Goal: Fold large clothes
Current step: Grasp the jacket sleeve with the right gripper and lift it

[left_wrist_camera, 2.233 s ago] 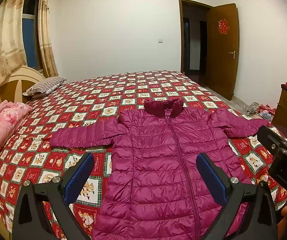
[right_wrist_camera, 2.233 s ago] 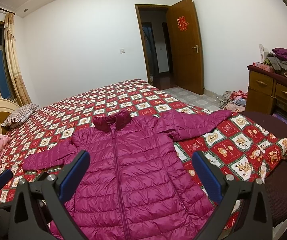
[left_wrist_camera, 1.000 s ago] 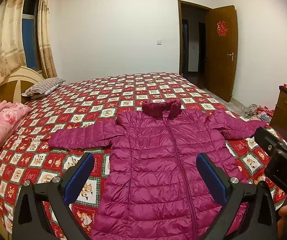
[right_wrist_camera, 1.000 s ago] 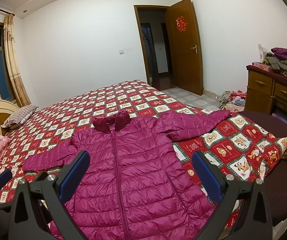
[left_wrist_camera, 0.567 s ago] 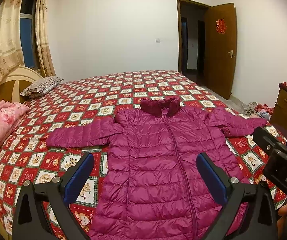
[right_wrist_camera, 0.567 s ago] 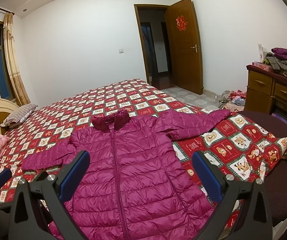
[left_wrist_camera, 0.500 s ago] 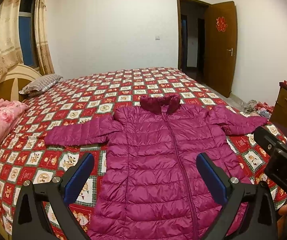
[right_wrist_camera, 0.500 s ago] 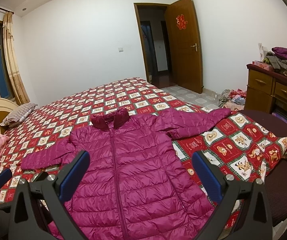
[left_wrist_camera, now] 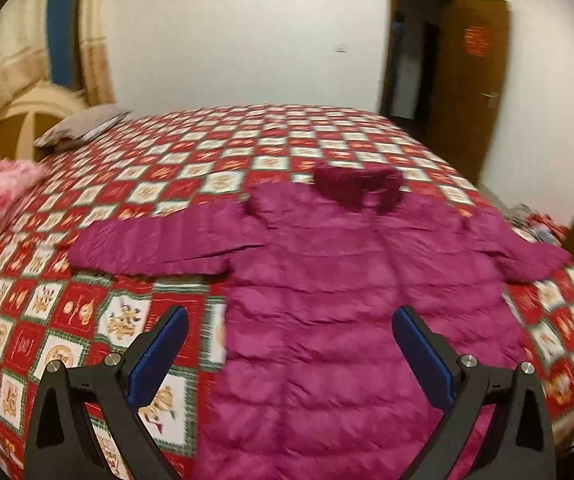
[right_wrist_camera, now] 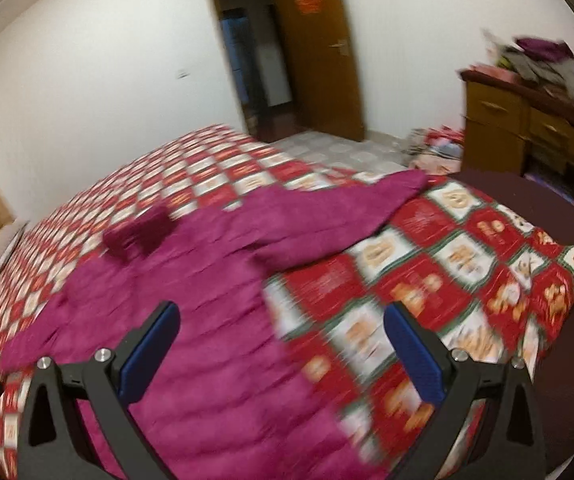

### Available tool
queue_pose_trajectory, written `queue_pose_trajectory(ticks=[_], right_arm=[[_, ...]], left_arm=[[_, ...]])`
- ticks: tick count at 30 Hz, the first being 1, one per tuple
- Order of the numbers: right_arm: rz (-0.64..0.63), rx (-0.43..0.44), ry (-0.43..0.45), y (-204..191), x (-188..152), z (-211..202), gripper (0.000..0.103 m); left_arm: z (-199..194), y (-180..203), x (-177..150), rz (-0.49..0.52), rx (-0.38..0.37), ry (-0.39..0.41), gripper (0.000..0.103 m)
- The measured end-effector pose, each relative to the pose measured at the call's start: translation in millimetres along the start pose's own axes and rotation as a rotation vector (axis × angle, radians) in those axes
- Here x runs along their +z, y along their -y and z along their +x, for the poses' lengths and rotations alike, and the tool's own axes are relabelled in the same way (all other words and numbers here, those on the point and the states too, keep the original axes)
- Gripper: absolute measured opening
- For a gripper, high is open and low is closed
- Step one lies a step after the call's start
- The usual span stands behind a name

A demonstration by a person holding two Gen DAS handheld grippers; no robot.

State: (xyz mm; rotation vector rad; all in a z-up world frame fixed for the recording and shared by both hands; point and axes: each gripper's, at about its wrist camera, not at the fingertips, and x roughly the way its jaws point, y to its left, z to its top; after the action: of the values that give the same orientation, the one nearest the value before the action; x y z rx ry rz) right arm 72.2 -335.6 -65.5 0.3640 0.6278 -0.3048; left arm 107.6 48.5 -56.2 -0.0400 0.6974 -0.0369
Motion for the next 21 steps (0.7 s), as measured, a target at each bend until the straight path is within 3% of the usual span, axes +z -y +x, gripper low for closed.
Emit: queue_pose_trajectory(ticks=[3,8,13,15,17,19,21], right_arm=[[0.097,-0.081,-0.001,40.8,38.1,43.9,0.102],[0.164,-0.207,-0.05,83.9,85.7,125.8,0.089],[0.381,-0.252,-0.11,128.0,99.2,186.2,0.089],[0.38,-0.272,-0.128,134.8,101.6,203.0,0.087],[0.315,-0.334,-0.118,131.3,104.4,213.0,0.078],[0.258,-0.33,-0.11,125.6,106.0,217.1,0.049],[0.232,-0.319,-0.103,123.3,106.8,219.0,0.038]], left_arm=[[19.5,-13.1,1.4,-0.048,0.001,0.004,0.102],[52.7,-16.8,8.4,-0.046,0.021,-0.033,0.102],[80.8,-5.5,13.0,0.024,0.088,-0.08,0.102],[89.0,-2.4,13.7,0.045,0.099,-0.087,0.102],[93.7,-0.1,13.3,0.05,0.093,-0.09,0.102],[97.4,2.4,12.1,0.052,0.081,-0.098,0.102],[98.6,6.6,10.3,0.059,0.078,-0.108,0.102]])
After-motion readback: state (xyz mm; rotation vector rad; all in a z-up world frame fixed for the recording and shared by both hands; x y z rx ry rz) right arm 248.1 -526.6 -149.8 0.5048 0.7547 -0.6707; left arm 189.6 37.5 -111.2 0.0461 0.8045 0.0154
